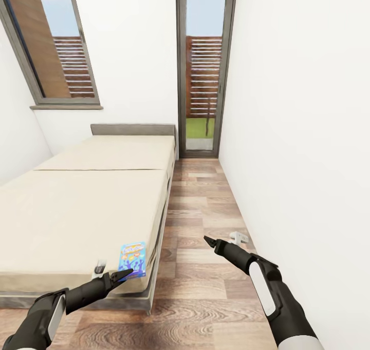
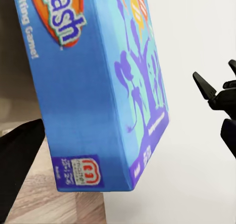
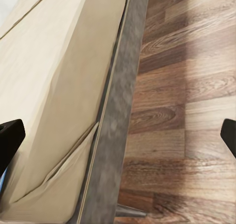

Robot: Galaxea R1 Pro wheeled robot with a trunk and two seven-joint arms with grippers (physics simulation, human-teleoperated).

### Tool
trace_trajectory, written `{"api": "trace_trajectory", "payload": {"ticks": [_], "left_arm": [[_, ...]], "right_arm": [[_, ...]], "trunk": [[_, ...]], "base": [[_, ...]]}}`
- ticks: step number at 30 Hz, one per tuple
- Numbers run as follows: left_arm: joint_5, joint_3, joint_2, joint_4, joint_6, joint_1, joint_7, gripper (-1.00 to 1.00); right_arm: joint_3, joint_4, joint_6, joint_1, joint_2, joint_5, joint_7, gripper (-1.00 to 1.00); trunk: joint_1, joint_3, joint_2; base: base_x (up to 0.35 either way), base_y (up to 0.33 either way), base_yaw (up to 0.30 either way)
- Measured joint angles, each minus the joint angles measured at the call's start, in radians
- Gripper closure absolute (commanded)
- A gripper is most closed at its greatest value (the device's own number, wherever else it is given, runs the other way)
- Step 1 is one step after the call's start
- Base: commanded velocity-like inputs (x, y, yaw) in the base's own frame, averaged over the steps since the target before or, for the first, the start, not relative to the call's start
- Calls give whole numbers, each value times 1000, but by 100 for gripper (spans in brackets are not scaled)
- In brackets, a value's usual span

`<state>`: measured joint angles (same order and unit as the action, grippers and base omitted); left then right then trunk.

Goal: Put all the toys in the child's room - the three board games (two on the bed and one on the table), the two jigsaw puzzles on the table, and the tennis ball on the table - inside the toy box on the table in the child's room.

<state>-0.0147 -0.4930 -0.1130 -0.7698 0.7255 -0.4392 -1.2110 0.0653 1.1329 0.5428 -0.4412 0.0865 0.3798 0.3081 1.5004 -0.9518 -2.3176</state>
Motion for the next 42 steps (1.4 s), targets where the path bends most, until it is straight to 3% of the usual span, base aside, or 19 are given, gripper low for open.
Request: {"api": "trace_trajectory", "payload": {"ticks": [42], "left_arm": [[1,0,0,0,5,1,-2,-100]], "right_arm": [[-1,0,0,0,0,0,0,-100]], "trunk": [[0,0,0]], "base": [[3,0,0]]}}
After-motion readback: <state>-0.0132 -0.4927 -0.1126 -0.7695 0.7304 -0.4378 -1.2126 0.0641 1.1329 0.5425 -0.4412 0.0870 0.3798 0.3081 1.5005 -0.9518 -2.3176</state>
